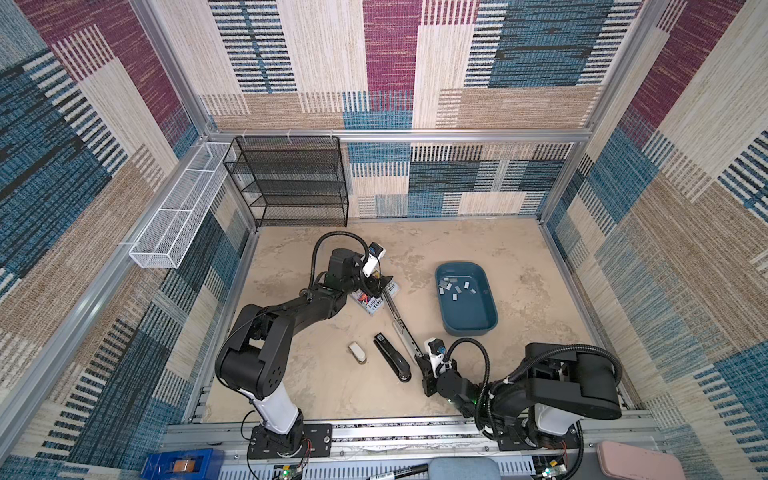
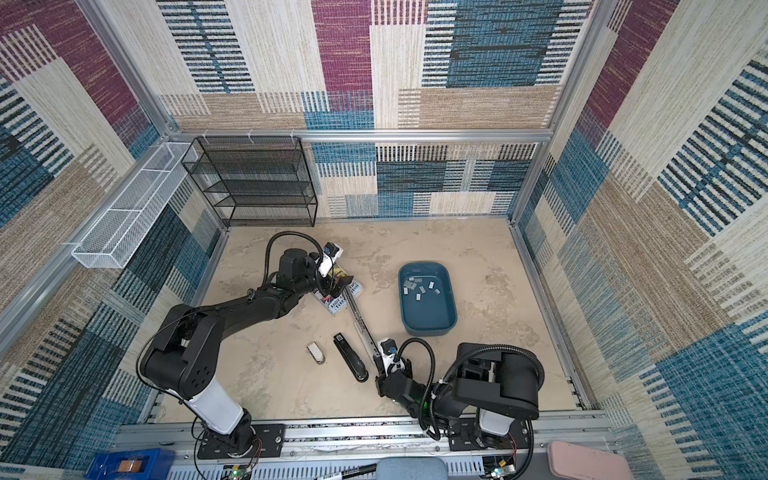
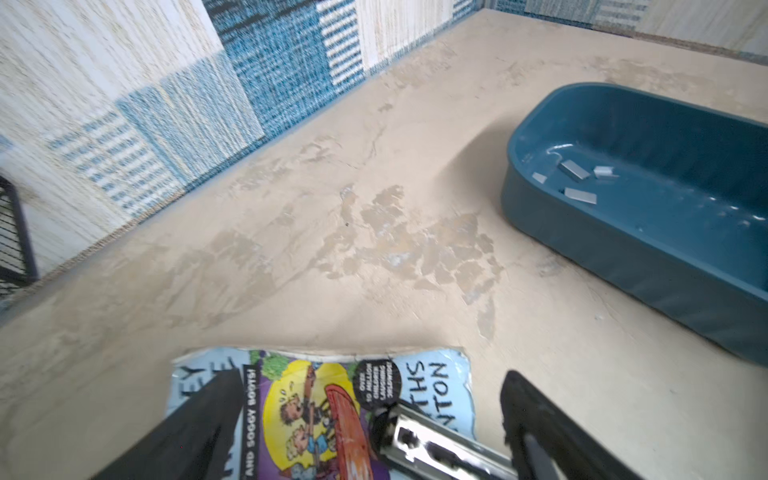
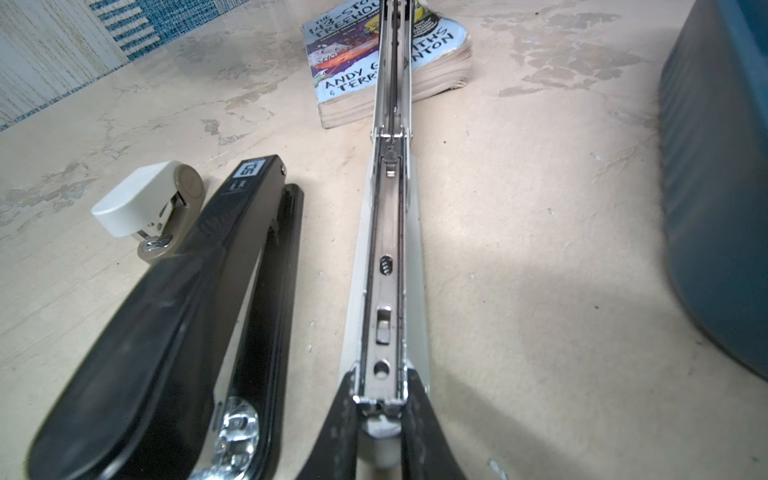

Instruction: Load the staples into the stapler

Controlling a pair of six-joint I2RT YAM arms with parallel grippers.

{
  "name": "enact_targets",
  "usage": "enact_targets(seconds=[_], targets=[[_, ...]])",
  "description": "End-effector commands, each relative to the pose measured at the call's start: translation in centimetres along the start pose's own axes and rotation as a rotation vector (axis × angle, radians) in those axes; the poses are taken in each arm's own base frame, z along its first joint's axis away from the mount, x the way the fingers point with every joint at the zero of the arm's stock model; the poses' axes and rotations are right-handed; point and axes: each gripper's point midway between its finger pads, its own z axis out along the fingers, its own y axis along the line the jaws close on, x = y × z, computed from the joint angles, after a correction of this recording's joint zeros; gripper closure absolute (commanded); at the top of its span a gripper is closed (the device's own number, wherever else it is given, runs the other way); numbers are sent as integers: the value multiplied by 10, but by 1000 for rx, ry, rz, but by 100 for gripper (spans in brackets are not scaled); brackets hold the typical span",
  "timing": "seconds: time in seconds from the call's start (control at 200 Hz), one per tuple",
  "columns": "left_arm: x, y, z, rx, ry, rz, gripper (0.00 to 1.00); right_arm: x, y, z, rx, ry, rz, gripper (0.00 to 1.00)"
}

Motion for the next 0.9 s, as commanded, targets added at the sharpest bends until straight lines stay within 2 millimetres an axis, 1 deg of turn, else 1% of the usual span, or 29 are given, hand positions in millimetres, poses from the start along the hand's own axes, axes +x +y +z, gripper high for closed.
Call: enact_targets(seconds=[0.0,0.105,0.155,0.215,0.28,0.356,0.421,0.496,0.541,0.611,0.651,0.686,0.731,0.801,0.851,0.896], targets=[[-9,10,-7,-43,10,15,1,25,-5,-1,11,115,-34,100],[-28,16,-21,-80,-17,28,1,23,-11,1,48,130,-12,100],[-42,19,-31,-98,-45,46,1,22,-17,1,76,132,3,100],[-60,17,-45,-95,-90,82,1,18,-24,1,108,129,16,100],[-79,8,-60,-62,-143,142,1,16,-31,2,132,136,21,100],[-101,-16,-79,46,-216,258,1,14,-35,3,130,148,10,100],[-119,-31,-93,110,-286,333,1,14,-39,1,147,154,-4,100],[-134,-32,-103,108,-325,363,1,13,-48,0,191,159,-8,96],[-144,-32,-109,103,-349,365,1,12,-52,-2,208,158,-8,90],[-162,-33,-121,114,-390,328,1,10,-57,-5,220,151,-2,87],[-173,-31,-128,118,-392,274,1,8,-59,-7,213,143,5,83],[-183,-29,-134,122,-389,222,1,6,-61,-7,203,138,6,82],[-195,-22,-140,100,-387,142,1,2,-64,-8,207,126,17,80],[-216,-9,-151,65,-421,-34,1,-4,-64,-7,201,113,23,79],[-228,-10,-160,90,-464,-89,1,-9,-67,-6,216,101,25,77],[-241,-20,-172,144,-506,-88,1,-13,-69,-6,221,90,26,74]])
